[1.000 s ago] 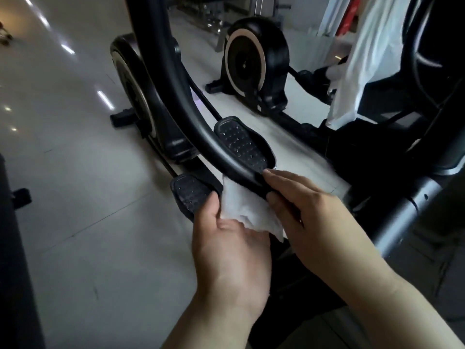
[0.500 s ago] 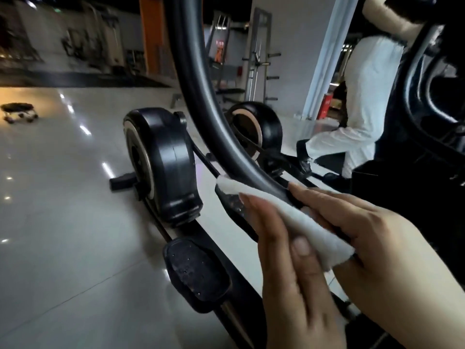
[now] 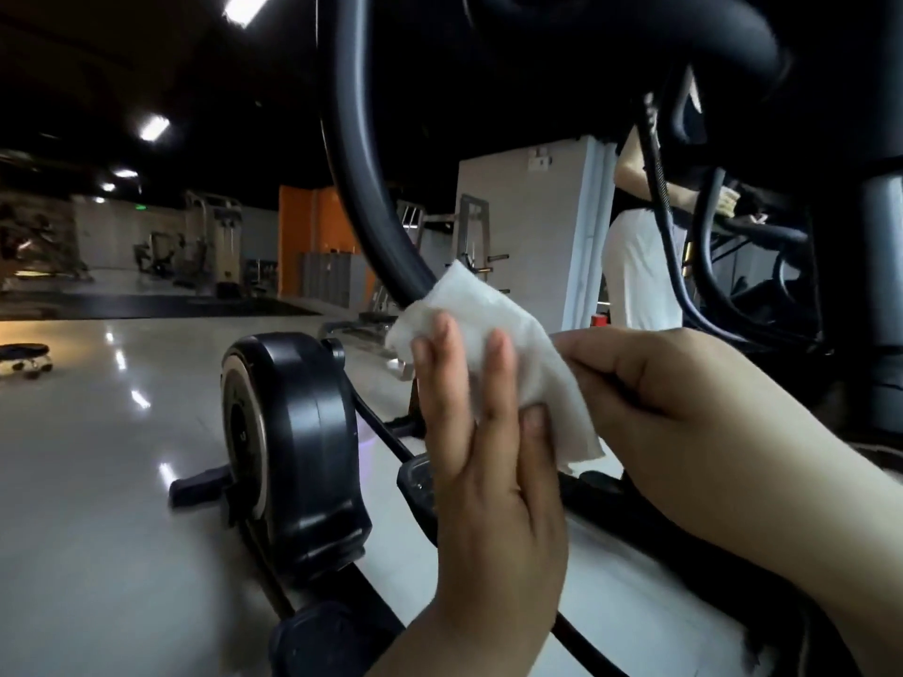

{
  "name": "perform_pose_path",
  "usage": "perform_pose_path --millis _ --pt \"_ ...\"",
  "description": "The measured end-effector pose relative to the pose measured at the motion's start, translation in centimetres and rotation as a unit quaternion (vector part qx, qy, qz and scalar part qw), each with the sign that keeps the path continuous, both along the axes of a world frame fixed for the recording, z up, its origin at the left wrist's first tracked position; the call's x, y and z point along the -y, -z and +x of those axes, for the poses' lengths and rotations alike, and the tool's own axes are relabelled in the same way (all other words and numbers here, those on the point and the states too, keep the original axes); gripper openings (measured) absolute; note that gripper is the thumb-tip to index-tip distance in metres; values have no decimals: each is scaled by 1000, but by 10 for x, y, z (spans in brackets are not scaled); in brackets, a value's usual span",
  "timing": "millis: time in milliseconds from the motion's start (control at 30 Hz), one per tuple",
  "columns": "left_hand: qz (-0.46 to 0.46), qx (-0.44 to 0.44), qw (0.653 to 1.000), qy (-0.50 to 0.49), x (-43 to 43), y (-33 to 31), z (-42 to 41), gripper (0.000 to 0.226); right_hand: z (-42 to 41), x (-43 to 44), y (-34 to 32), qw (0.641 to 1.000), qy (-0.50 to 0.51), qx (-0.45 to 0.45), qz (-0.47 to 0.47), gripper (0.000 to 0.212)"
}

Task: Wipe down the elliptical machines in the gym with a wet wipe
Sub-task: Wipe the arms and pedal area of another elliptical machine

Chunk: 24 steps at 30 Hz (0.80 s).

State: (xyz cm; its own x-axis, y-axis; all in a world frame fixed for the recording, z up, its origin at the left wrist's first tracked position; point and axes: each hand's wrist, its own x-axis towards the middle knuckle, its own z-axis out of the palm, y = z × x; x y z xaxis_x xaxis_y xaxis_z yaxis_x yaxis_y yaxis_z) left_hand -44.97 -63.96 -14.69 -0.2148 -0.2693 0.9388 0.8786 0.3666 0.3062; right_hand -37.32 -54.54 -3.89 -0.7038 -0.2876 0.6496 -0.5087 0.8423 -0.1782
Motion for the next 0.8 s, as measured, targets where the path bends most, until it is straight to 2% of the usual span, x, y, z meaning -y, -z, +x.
perform_pose_path --millis 67,233,333,400,500,567,600,667,733,800 --pt "-37 1 999 -3 3 1 5 47 -1 2 2 1000 5 -5 8 24" --pt "-45 -23 998 -47 24 -29 -5 44 7 7 -5 998 59 1 11 28" --pt "-4 -24 998 -51 31 -31 -15 47 8 10 6 977 174 -58 106 58" --pt "30 -18 999 -32 25 -29 -16 49 7 12 10 972 184 -84 121 64" --pt "3 -26 999 -36 3 -19 -7 49 0 7 10 969 182 -97 133 42" --pt "-40 -47 998 -30 -5 -5 -4 48 3 6 9 969 162 -149 110 24" --pt "-55 -54 997 -28 -4 -2 -5 48 3 7 9 967 157 -171 105 21" --pt "-56 -59 996 -35 3 -4 -10 47 5 7 12 975 148 -129 107 29" --pt "-17 -57 998 -35 13 -14 -15 47 7 6 10 984 143 -68 78 38" --pt "23 -38 998 -35 15 -22 -15 47 10 7 6 987 147 -44 50 41"
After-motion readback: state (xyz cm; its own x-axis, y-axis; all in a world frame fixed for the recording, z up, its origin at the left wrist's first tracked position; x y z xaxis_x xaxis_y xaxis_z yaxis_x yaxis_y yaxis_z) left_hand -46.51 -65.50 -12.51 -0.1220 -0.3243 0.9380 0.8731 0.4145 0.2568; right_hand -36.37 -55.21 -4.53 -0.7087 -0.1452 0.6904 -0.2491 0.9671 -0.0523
